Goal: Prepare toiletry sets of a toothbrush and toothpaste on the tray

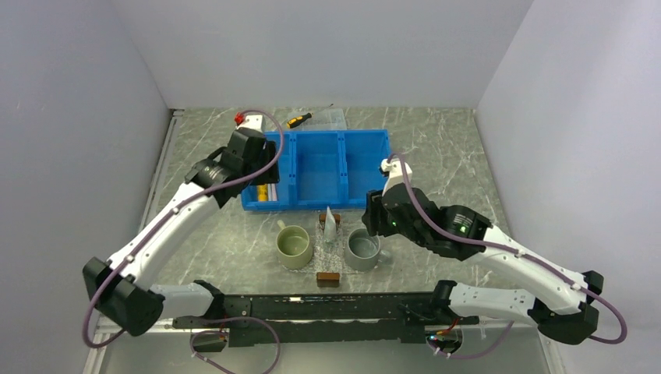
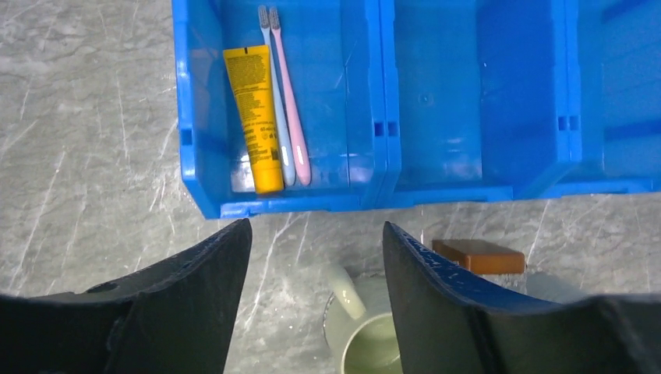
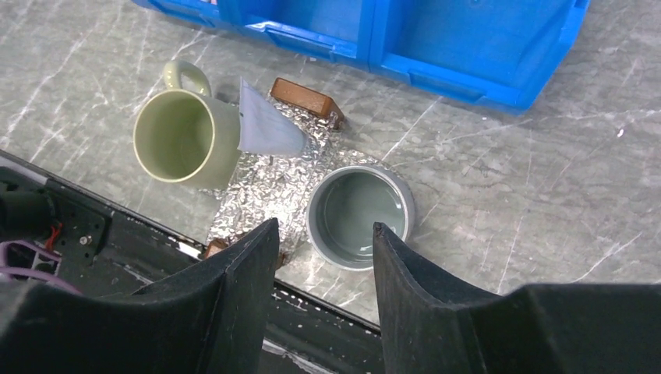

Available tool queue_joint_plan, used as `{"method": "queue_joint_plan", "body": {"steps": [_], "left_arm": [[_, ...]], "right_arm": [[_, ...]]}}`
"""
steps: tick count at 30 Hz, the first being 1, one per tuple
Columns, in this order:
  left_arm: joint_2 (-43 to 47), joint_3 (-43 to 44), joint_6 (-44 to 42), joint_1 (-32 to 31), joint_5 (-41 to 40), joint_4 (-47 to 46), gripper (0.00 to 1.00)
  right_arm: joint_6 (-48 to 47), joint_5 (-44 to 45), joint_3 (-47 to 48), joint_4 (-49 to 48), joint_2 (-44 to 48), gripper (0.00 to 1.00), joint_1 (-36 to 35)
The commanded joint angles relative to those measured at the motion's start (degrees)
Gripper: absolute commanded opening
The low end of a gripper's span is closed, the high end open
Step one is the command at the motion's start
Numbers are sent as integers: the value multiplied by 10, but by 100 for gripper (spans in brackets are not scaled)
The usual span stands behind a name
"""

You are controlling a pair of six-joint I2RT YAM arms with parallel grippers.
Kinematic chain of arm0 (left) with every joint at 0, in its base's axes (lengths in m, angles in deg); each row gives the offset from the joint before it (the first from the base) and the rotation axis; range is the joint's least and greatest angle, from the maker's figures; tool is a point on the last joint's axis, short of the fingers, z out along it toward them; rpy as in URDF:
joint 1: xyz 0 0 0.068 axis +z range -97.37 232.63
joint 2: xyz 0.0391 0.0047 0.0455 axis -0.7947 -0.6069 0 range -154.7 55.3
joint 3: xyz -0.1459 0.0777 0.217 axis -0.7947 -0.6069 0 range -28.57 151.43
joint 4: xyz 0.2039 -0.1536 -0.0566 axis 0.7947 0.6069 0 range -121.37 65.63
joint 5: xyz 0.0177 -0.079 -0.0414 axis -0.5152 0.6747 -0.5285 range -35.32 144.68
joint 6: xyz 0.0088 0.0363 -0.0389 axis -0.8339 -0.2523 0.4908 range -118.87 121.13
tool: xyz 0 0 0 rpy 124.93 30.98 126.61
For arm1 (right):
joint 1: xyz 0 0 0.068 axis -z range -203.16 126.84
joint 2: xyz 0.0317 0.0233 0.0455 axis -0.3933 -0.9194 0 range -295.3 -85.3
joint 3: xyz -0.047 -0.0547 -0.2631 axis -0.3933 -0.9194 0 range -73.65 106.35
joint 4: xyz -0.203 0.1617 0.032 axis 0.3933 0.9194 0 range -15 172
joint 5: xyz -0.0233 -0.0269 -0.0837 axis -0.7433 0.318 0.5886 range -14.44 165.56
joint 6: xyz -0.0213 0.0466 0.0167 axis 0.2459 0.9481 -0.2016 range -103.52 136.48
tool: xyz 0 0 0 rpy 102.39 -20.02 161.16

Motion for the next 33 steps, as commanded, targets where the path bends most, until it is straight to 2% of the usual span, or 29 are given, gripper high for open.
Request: {"method": "queue_joint_plan", "body": {"steps": [1,11,26,33], "left_arm": [[-49,49,-7,40,51,-32,64],[-184,127,-14,100,84,-28,56],[-372,163,0,130,131,-41,47],[-428,185,8,132,149,-43,47]], "right_arm": [[4,-2,-5,13,38,49,-1],[-2,-30,1,17,55,48,-2],[10,-53,-8,43,87,47,-2],[19,-51,-13,63,113,47,-2]]}}
